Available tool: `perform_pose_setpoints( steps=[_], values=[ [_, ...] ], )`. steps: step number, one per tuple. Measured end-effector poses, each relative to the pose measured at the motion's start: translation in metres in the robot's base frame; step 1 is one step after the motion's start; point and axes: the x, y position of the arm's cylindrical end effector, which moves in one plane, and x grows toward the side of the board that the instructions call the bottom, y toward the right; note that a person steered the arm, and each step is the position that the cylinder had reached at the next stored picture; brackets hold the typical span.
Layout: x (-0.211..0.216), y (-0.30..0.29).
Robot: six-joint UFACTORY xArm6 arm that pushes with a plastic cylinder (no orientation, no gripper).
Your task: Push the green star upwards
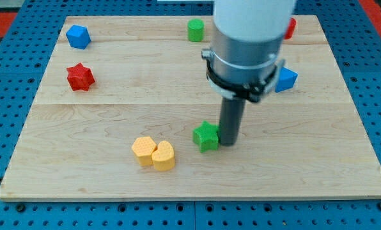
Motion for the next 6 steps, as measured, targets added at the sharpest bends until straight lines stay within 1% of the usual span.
perform_pose_setpoints(
  steps=[1,2,3,5,6],
  values=[
    [-0.001,-0.008],
    [0.034,-0.007],
    [0.051,-0.016],
    [0.009,-0.087],
    [-0.004,-0.063]
  ],
)
